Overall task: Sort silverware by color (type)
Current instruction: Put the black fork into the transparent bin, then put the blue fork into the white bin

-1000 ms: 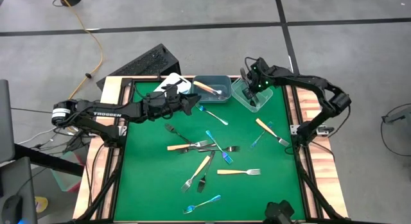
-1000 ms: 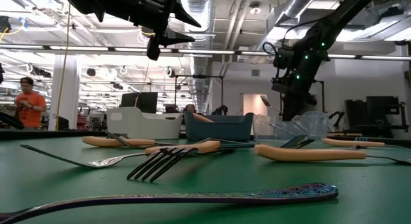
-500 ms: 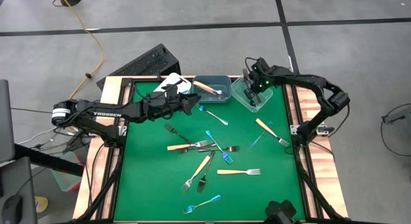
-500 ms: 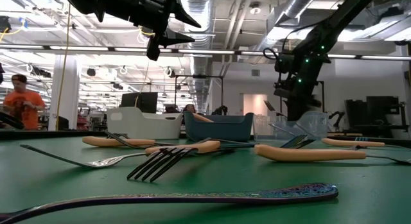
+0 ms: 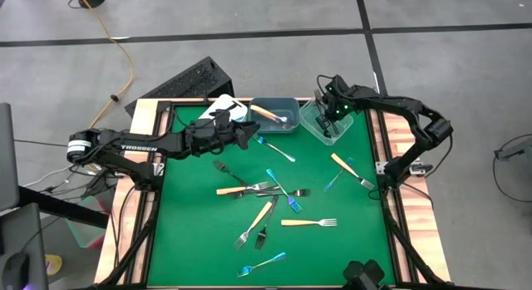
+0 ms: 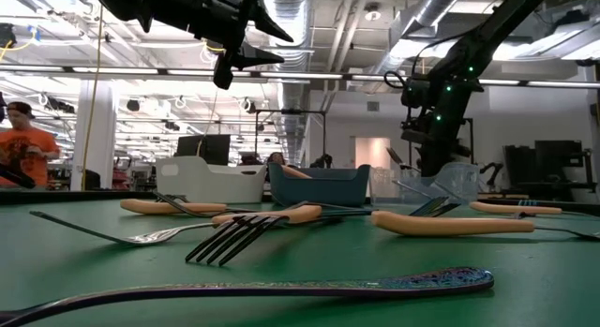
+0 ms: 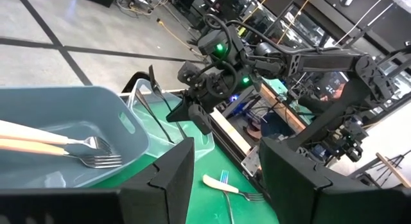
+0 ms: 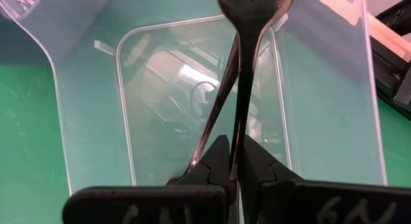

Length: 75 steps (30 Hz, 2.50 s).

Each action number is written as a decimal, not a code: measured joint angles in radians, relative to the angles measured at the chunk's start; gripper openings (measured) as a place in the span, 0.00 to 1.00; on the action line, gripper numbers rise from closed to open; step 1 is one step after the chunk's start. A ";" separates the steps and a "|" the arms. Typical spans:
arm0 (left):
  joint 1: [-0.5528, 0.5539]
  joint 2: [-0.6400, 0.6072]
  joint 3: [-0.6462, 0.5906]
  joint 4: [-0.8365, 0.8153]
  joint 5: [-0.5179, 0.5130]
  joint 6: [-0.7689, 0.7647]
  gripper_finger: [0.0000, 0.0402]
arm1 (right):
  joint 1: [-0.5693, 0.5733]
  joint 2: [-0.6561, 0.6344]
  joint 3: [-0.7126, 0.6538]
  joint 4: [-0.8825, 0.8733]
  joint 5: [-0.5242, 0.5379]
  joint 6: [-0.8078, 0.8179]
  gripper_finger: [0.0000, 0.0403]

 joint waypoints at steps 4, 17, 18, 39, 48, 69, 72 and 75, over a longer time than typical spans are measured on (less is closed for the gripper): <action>0.000 0.000 0.000 -0.007 0.000 0.000 0.40 | 0.000 0.000 0.000 -0.003 0.000 0.000 0.07; 0.000 0.000 0.000 -0.021 0.001 0.000 0.40 | 0.000 0.000 0.000 -0.002 0.000 0.043 0.14; 0.000 0.000 0.000 -0.021 0.001 0.000 0.40 | 0.000 0.000 0.000 -0.002 0.000 0.042 0.14; 0.000 0.000 0.000 -0.027 0.003 0.008 0.40 | 0.008 -0.003 0.148 -0.063 -0.008 -0.017 0.14; 0.000 0.000 0.000 -0.020 0.007 -0.006 0.40 | 0.036 -0.003 0.257 -0.066 -0.100 -0.048 0.14; 0.024 -0.126 0.085 0.055 0.199 0.029 0.40 | 0.029 -0.004 0.946 -0.408 -0.528 -0.248 0.14; 0.024 -0.160 0.124 -0.026 0.202 0.061 0.40 | 0.025 -0.008 1.049 -0.518 -0.528 -0.298 0.14; 0.024 -0.190 0.173 -0.118 0.213 0.094 0.40 | 0.025 -0.025 1.116 -0.564 -0.528 -0.298 0.14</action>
